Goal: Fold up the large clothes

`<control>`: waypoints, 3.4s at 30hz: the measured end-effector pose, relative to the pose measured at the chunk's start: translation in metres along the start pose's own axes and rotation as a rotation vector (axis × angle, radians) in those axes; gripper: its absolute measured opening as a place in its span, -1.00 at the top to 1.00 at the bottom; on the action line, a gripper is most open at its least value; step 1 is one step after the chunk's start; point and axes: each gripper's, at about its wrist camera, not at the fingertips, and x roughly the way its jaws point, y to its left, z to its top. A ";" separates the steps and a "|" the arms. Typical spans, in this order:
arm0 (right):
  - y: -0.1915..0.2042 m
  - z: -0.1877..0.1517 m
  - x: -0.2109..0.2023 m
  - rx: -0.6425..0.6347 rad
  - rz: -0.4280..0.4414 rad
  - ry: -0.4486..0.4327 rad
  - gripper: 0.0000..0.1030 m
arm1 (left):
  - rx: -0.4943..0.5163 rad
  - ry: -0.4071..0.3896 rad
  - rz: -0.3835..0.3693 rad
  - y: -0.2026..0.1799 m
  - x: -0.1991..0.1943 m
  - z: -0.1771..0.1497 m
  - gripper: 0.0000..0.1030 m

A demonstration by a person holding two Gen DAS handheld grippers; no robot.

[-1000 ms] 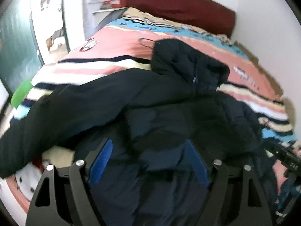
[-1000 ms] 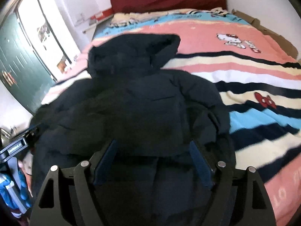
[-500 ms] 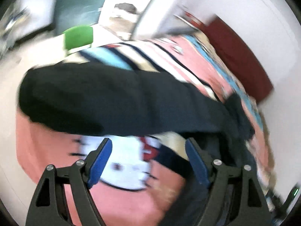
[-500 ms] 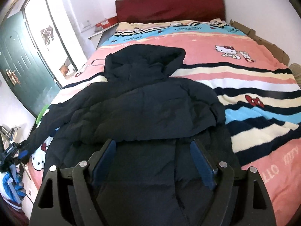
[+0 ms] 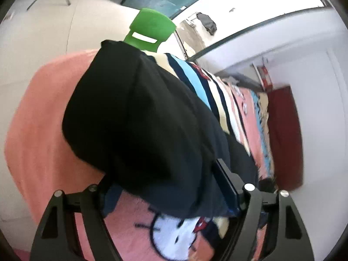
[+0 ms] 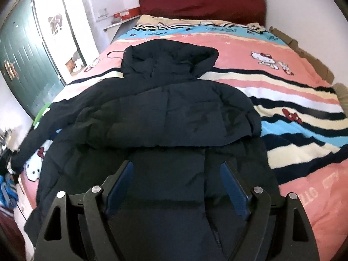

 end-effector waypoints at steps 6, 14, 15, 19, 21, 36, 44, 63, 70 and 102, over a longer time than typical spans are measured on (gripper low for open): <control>0.000 -0.004 0.005 -0.023 -0.026 0.004 -0.58 | -0.057 0.011 -0.057 0.010 0.008 0.010 0.50; -0.004 -0.012 0.014 -0.035 -0.034 0.018 -0.58 | 0.062 -0.031 -0.065 -0.016 0.001 0.008 0.82; -0.005 -0.012 0.014 -0.031 -0.035 0.016 -0.58 | 0.071 -0.043 -0.081 -0.019 0.000 0.007 0.82; -0.012 -0.012 0.013 -0.013 -0.037 0.004 -0.58 | 0.136 -0.072 -0.090 -0.039 -0.011 0.004 0.84; -0.017 -0.013 0.012 -0.001 -0.037 -0.003 -0.58 | 0.191 -0.088 -0.089 -0.055 -0.018 0.002 0.84; -0.066 -0.018 -0.006 0.100 -0.040 -0.083 -0.58 | 0.582 -0.125 -0.284 -0.230 -0.079 -0.071 0.84; -0.105 -0.026 -0.027 0.178 -0.050 -0.140 -0.58 | 0.777 -0.029 -0.381 -0.316 -0.074 -0.159 0.85; -0.171 -0.045 -0.039 0.311 -0.055 -0.197 -0.58 | 1.203 0.325 -0.185 -0.361 0.086 -0.449 0.85; -0.170 -0.054 -0.035 0.313 -0.056 -0.177 -0.58 | 1.290 0.388 -0.074 -0.333 0.118 -0.500 0.79; -0.106 -0.042 -0.028 0.182 -0.058 -0.103 -0.58 | 1.277 0.497 -0.396 -0.410 0.068 -0.499 -0.08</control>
